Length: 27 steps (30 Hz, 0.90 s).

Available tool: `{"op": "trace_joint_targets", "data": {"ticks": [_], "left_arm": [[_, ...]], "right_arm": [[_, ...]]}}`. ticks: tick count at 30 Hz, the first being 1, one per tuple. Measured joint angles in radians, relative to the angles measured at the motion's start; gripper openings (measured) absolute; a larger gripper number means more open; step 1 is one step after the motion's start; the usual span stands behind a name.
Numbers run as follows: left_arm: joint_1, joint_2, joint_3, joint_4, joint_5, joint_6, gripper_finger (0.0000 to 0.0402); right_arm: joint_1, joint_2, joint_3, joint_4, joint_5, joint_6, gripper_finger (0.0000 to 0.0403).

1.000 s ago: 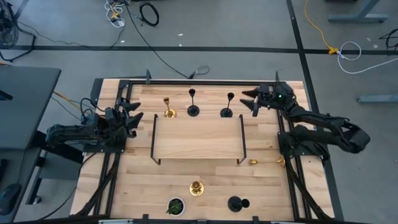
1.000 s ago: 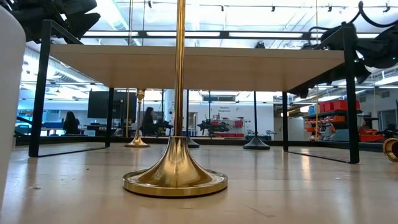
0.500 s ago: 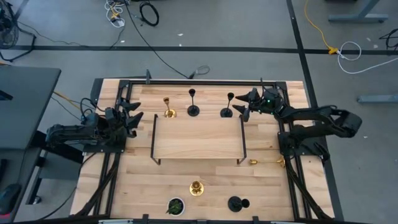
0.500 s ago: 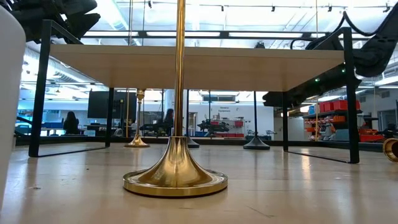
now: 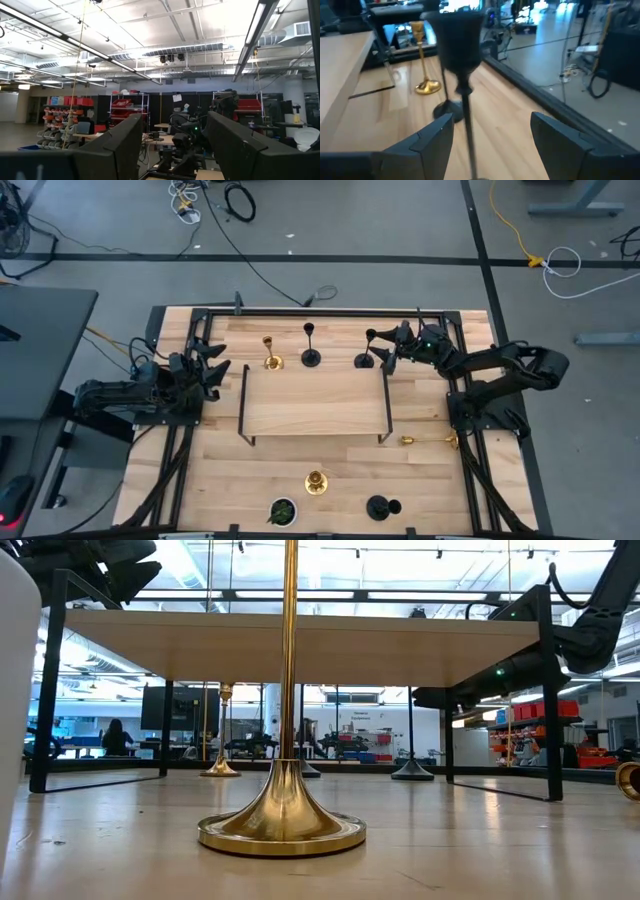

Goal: Pick & Place candle stick holders
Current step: Put the top right black candle holder on the shelf

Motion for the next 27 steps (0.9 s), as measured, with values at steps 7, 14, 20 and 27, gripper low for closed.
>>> {"op": "trace_joint_targets", "data": {"ticks": [7,14,20,27], "left_arm": [[0.0,0.0,0.0,0.0,0.0,0.0,0.0222],[0.0,0.0,0.0,0.0,0.0,0.0,0.0222],[0.0,0.0,0.0,0.0,0.0,0.0,0.0222],[0.0,0.0,0.0,0.0,0.0,0.0,0.0222]], "right_arm": [[-0.003,-0.004,0.0,0.016,-0.003,0.0,0.0265],[-0.004,-0.004,0.0,0.017,-0.002,0.0,0.0265],[-0.005,-0.004,0.045,-0.028,-0.014,0.007,0.0265],[-0.005,-0.004,0.116,-0.166,-0.049,0.007,0.0265]]}}
